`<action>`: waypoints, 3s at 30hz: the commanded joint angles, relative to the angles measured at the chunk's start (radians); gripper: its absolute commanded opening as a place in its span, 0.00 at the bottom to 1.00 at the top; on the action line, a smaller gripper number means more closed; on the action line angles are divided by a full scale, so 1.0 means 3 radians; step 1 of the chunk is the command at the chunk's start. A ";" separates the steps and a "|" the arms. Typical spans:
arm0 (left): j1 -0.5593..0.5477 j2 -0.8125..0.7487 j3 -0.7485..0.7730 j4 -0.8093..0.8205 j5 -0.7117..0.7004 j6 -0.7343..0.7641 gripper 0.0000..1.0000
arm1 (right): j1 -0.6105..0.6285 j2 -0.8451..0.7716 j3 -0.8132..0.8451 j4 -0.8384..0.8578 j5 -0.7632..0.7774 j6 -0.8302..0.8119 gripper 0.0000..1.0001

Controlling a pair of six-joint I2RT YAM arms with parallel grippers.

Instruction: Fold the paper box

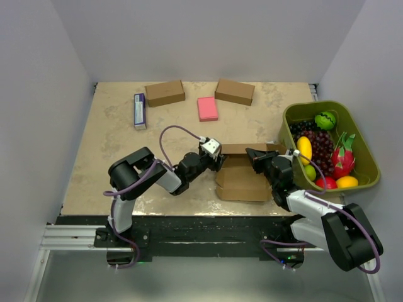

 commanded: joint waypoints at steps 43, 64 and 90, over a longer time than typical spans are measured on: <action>-0.0144 0.0105 0.0294 -0.0817 -0.1233 -0.0076 0.31 | -0.0021 -0.0019 -0.0051 -0.0626 0.0043 0.0064 0.00; -0.0251 0.0192 0.0458 -0.1370 -0.2063 -0.0214 0.24 | -0.0021 -0.0167 -0.0097 -0.0728 0.0094 0.0115 0.00; -0.0343 -0.0844 -0.0436 -0.0624 -0.0592 -0.0572 0.96 | -0.0016 -0.0285 -0.0158 -0.0739 0.0079 0.0100 0.00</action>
